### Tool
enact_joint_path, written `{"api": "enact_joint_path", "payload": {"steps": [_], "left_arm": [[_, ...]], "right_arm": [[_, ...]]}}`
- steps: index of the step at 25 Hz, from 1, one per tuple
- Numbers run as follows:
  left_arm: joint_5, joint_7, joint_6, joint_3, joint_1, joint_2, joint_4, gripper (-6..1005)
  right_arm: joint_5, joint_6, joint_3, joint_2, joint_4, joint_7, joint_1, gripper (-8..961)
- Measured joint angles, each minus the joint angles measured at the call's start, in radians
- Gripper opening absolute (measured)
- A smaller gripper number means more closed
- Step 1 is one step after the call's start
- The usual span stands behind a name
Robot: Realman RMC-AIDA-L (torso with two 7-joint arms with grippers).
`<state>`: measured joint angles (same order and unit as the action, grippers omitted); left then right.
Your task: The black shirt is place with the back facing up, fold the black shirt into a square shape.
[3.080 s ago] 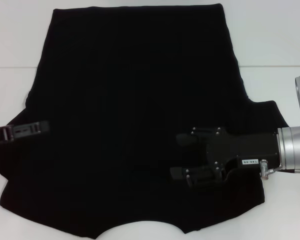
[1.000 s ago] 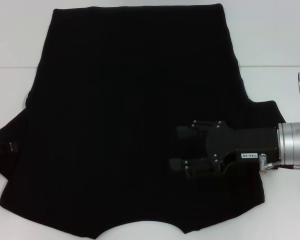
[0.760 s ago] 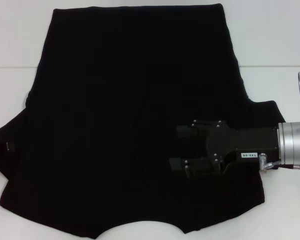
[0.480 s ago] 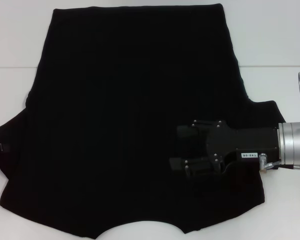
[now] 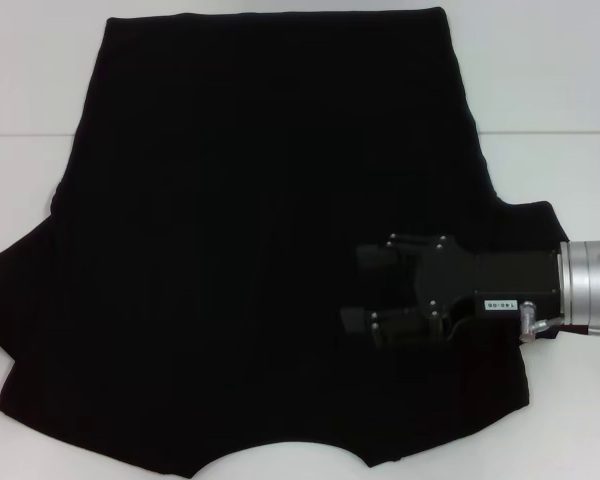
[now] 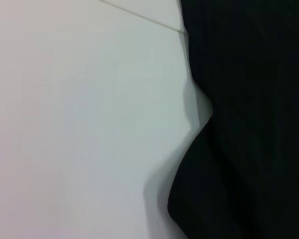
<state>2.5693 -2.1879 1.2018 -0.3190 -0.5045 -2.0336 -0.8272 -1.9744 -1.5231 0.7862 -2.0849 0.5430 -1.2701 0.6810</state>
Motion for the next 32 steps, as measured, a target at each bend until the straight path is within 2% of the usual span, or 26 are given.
{"api": "enact_joint_path", "payload": {"steps": [2, 16, 32], "left_arm": [[-0.003, 0.002, 0.003, 0.001, 0.002, 0.000, -0.002, 6], [-0.011, 0.003, 0.018, 0.029, 0.030, 0.003, -0.031, 11], [-0.011, 0.011, 0.039, 0.100, 0.064, 0.005, -0.066, 10]], "right_arm": [[0.001, 0.000, -0.008, -0.001, -0.003, 0.000, 0.000, 904], [0.015, 0.032, -0.025, -0.006, -0.046, 0.012, 0.003, 902], [0.026, 0.051, -0.024, -0.006, -0.052, 0.014, 0.013, 899]]}}
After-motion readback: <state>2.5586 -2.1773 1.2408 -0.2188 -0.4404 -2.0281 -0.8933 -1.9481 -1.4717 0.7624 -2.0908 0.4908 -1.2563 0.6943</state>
